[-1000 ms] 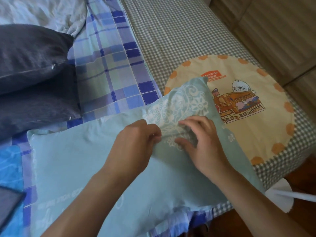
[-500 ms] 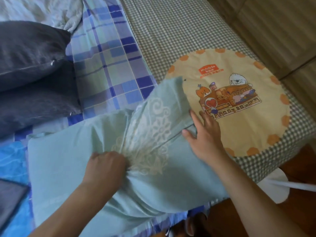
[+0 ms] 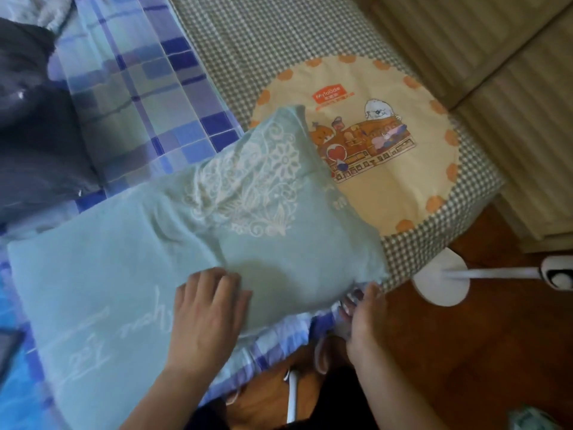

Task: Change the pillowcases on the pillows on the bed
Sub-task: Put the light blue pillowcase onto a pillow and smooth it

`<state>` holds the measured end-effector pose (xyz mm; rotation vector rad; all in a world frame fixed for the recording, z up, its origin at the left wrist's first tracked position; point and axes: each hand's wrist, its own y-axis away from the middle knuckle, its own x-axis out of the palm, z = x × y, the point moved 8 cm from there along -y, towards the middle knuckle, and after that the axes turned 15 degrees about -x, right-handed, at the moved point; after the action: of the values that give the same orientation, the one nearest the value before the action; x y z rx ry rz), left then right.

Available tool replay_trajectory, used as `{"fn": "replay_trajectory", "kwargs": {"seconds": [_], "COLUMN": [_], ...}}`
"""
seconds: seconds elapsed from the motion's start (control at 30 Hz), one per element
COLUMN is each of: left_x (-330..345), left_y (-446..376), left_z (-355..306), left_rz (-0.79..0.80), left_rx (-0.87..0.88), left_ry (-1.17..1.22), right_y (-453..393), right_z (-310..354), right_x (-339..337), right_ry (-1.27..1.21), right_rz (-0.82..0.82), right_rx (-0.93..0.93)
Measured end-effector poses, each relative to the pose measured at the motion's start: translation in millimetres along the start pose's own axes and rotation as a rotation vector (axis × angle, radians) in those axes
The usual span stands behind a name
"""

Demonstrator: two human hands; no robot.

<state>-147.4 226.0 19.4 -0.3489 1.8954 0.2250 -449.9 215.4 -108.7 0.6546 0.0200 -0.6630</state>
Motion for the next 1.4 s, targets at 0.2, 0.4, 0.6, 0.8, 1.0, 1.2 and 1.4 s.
{"fn": "replay_trajectory", "kwargs": {"seconds": [0.2,0.4,0.6,0.8,1.0,1.2,1.4], "left_x": [11,-6,-13,-22,-14,55,6], "left_y": [41,36,26,35,144,239,235], "left_z": [33,61,68,98,245,312,315], "left_rz": [0.177,0.466,0.414,0.187,0.042,0.404,0.028], "left_rx": [-0.091,-0.153,-0.185,-0.234,-1.02,-1.548,-1.623], "left_ry": [-0.037,0.148,0.124,0.139,0.246,0.616,0.707], "right_y": [60,49,100,95,141,203,179], "right_z": [-30,-3,-13,3,37,76,74], "right_x": [24,12,27,49,56,148,177], "right_ry": [0.057,0.189,0.285,0.373,0.467,0.922,1.183], "right_rz": [0.199,0.253,0.171,0.298,0.493,0.731,0.641], "right_rx": [0.159,0.02,-0.045,-0.047,-0.278,-1.298,-1.487]}}
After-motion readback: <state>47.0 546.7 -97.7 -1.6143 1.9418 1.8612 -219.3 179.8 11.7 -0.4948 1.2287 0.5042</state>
